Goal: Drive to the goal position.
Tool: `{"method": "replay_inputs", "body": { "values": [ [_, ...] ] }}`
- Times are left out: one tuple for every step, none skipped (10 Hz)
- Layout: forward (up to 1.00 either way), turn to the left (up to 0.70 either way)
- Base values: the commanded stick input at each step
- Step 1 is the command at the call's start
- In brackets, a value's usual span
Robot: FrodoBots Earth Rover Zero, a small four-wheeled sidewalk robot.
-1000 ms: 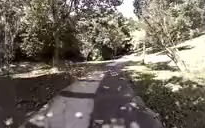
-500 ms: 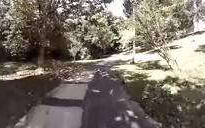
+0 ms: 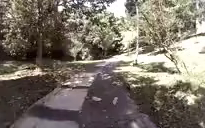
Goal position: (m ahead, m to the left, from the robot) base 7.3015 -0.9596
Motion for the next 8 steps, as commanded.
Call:
{"method": "replay_inputs", "body": {
  "values": [
    [0.5,0.0],
    [0.5,0.0],
    [0.5,0.0],
    [0.5,0.0],
    [0.5,0.0],
    [0.5,0.0],
    [0.5,0.0],
    [0.5,0.0]
  ]
}}
